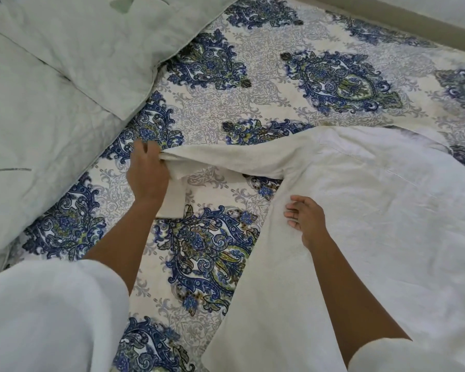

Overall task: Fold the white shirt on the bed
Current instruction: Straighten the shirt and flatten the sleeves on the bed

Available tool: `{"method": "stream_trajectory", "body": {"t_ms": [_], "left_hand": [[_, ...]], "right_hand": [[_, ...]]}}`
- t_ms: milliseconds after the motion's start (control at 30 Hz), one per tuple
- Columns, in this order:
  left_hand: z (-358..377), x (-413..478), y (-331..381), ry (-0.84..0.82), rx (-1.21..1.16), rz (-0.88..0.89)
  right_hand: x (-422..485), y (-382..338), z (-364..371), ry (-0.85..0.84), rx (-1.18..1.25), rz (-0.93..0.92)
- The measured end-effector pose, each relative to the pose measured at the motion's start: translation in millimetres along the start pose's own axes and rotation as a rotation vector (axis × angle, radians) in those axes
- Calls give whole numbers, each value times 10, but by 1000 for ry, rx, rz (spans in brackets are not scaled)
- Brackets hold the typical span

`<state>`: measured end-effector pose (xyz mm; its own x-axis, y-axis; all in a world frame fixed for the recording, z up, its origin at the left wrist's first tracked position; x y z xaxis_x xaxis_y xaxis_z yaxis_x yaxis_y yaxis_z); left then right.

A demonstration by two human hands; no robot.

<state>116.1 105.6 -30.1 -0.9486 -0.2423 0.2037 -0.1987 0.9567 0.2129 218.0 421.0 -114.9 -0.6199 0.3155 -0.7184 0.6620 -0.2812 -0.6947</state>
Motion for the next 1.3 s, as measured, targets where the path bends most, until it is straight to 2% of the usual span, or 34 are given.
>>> {"method": "stream_trajectory", "body": {"t_ms": [67,133,200,267,333,400,500,567,633,700,833,867,900,967,1033,1067,1100,1167,1233,1300], "left_hand": [[-33,42,92,141,13,123],[20,-10,143,168,119,297],[200,-175,31,-64,283,363],[363,-340,-134,-372,413,265],[430,-449,-155,-491,465,246],[381,-505,-15,-441,389,241],[282,-514,160,-218,221,211],[259,-414,227,-105,138,204],[323,-202,273,-121,165,212],[413,55,271,-236,216,214],[642,425,66,-634,239,-7],[629,455,46,-624,209,-26],[570,469,50,-539,114,-54],[376,459,-1,-221,-215,-216],[235,391,-140,37,-668,-470],[246,337,-214,59,-898,-587],[286,273,-282,8,-1090,-698],[450,155,-477,-171,-1276,-931],[560,114,-694,-252,-1221,-1073],[626,193,-856,-215,-1039,-1081]], "right_hand": [[-17,50,-99,3,33,16],[-18,90,-155,-2,28,24],[-17,116,-164,-18,13,29],[-10,121,-160,-24,-19,34],[0,114,-144,-28,-31,33],[-2,116,-131,-20,-13,36],[-26,98,-97,25,-7,-1],[-2,9,-43,67,-84,-99],[75,-149,65,74,-199,-225],[177,-323,223,39,-327,-340],[385,-509,549,-69,-681,-449],[420,-498,612,-101,-766,-442],[449,-462,649,-126,-841,-421],[483,-367,658,-146,-910,-373],[466,-295,619,-160,-885,-353],[455,-267,607,-175,-865,-364],[444,-243,612,-187,-862,-383],[446,-190,619,-173,-905,-410],[467,-168,636,-129,-921,-422],[493,-166,668,-100,-925,-417]]}}
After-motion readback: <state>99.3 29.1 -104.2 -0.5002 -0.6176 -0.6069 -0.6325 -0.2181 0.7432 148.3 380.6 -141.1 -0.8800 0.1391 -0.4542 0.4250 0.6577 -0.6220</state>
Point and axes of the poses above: each hand's wrist, its own x-axis towards the middle knuckle, its own z-axis out of the palm, y = z × x, the point moved 4 cm from there along x, towards the middle knuckle, and after that the axes turned 1 degree about x, right-handed, at the moved point
